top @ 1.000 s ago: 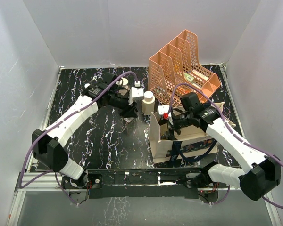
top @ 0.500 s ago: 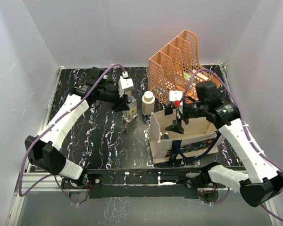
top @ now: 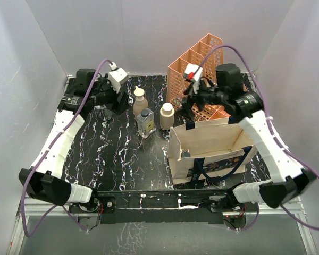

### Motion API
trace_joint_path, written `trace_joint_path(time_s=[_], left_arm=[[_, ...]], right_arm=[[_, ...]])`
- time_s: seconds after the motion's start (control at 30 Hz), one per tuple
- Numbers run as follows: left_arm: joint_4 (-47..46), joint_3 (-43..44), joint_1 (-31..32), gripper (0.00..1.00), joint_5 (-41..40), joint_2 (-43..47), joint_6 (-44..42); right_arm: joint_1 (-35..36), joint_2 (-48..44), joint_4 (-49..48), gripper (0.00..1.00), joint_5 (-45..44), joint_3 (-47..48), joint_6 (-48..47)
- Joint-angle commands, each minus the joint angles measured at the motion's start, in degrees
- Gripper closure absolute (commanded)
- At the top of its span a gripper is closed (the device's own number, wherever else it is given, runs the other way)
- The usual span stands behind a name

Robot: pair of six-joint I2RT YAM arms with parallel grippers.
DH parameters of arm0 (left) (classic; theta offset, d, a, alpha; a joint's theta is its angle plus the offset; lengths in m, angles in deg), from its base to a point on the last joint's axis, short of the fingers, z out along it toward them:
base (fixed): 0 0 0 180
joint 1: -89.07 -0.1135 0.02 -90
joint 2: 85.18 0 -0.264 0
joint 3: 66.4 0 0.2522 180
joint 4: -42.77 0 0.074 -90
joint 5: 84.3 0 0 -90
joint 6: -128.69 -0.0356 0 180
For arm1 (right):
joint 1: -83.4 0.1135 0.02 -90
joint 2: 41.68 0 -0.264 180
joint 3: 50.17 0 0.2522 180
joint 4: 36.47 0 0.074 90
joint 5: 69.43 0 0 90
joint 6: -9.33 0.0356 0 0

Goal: Place the personal care products into the canvas bag
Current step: Pick up the care product from the center of the board.

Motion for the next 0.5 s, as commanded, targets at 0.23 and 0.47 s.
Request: trace_joint_path(time_s=[0.23,0.47], left_arm=[[-6.82,-3.17,-5.28,0.03,-8.11,7.06,6.64],[-6.35,-4.53,-6.42,0.03,-4.32,7.87,6.12]], right_arm=[[9.15,19.06,-8.36,0.01,-21.59,8.40,2.36],[10.27,29.05,-7.25,0.01,-28.83,13.49,3.98]])
